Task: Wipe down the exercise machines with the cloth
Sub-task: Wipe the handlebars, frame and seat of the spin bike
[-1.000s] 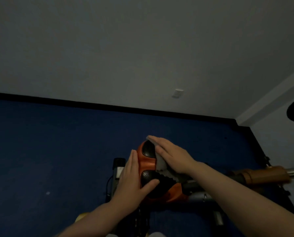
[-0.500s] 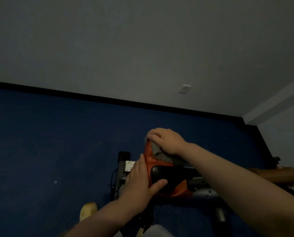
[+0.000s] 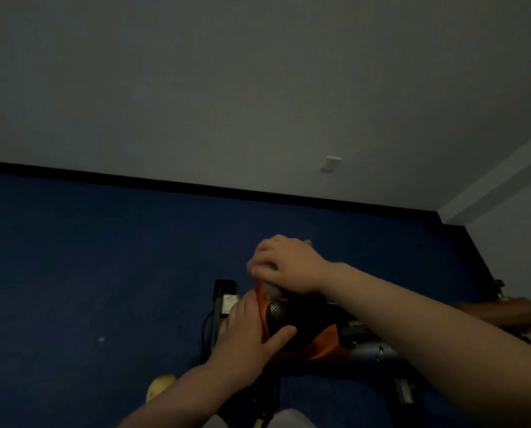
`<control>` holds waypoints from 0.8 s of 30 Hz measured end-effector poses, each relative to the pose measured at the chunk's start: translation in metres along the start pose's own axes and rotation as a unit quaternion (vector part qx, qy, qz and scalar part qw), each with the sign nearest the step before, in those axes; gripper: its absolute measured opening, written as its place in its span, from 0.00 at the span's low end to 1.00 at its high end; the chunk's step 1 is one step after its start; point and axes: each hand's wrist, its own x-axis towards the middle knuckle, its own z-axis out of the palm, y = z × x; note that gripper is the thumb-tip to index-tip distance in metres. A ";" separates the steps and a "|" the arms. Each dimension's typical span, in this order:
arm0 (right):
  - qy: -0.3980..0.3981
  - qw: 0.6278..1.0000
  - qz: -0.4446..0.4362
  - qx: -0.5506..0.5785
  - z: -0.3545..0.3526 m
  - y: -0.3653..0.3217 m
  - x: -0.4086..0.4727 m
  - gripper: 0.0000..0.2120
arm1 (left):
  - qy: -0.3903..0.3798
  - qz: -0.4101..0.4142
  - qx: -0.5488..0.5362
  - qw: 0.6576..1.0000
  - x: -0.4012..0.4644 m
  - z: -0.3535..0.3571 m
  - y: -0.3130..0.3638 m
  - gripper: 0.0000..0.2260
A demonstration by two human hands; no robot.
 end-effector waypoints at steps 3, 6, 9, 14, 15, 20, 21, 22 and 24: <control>0.030 0.995 -0.050 0.086 0.006 0.015 -0.019 0.14 | -0.005 0.005 0.004 1.000 0.002 -0.001 0.001 0.41; 0.032 0.956 0.183 0.226 0.010 0.025 -0.009 0.17 | -0.012 0.002 -0.027 1.000 0.002 -0.001 0.001 0.48; 0.103 0.946 0.289 0.101 0.023 -0.001 -0.009 0.19 | -0.019 0.029 -0.056 0.998 0.001 -0.009 0.006 0.47; 0.178 0.961 0.207 0.047 0.039 -0.017 -0.067 0.22 | 0.040 0.029 -0.144 0.988 0.015 -0.022 0.014 0.33; 0.161 0.955 0.246 0.043 0.039 -0.005 -0.079 0.22 | 0.043 0.035 -0.139 0.989 0.020 -0.024 0.017 0.33; 0.081 0.906 0.412 -0.055 0.031 -0.007 -0.060 0.17 | 0.012 0.065 -0.134 0.989 0.047 -0.020 0.039 0.24; 0.115 0.902 0.415 -0.041 0.035 -0.022 -0.049 0.19 | 0.009 0.068 -0.132 0.989 0.050 -0.018 0.040 0.24; 0.160 0.899 0.407 -0.009 0.040 -0.041 -0.040 0.22 | 0.007 0.072 -0.133 0.989 0.052 -0.016 0.039 0.26; 0.199 0.914 0.353 0.022 0.050 -0.066 -0.044 0.26 | -0.001 0.077 -0.139 0.987 0.054 -0.016 0.035 0.29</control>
